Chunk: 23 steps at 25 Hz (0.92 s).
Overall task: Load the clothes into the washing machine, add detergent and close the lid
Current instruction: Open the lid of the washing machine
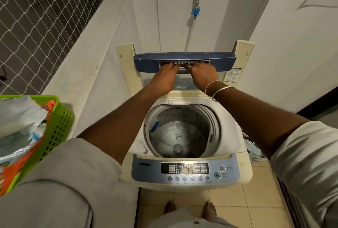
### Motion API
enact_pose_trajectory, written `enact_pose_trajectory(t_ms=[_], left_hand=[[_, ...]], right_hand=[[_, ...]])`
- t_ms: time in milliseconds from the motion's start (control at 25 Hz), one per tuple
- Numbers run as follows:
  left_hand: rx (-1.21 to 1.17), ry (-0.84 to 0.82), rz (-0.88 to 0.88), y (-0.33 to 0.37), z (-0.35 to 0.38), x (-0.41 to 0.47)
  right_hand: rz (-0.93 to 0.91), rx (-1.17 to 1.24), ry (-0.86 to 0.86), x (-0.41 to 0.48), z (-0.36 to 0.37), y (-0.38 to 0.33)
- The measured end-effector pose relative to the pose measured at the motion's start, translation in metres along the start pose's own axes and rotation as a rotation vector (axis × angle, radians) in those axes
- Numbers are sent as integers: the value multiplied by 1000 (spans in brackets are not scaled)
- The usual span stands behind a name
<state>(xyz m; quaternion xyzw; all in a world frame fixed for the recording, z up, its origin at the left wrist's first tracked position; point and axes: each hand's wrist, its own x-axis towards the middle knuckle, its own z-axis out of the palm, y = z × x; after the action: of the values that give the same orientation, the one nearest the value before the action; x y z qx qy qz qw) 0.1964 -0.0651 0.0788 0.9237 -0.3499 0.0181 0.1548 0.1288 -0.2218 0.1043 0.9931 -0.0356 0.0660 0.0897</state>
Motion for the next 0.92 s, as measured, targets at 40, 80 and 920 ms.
enact_pose_trajectory(t_ms=[40, 80, 920], left_hand=[[-15, -5, -1, 0, -1, -3], [-28, -9, -2, 0, -1, -5], [41, -49, -150, 52, 54, -144]], right_hand=[[8, 51, -4, -4, 0, -2], [12, 103, -3, -8, 0, -3], [-19, 341, -59, -150, 54, -15]])
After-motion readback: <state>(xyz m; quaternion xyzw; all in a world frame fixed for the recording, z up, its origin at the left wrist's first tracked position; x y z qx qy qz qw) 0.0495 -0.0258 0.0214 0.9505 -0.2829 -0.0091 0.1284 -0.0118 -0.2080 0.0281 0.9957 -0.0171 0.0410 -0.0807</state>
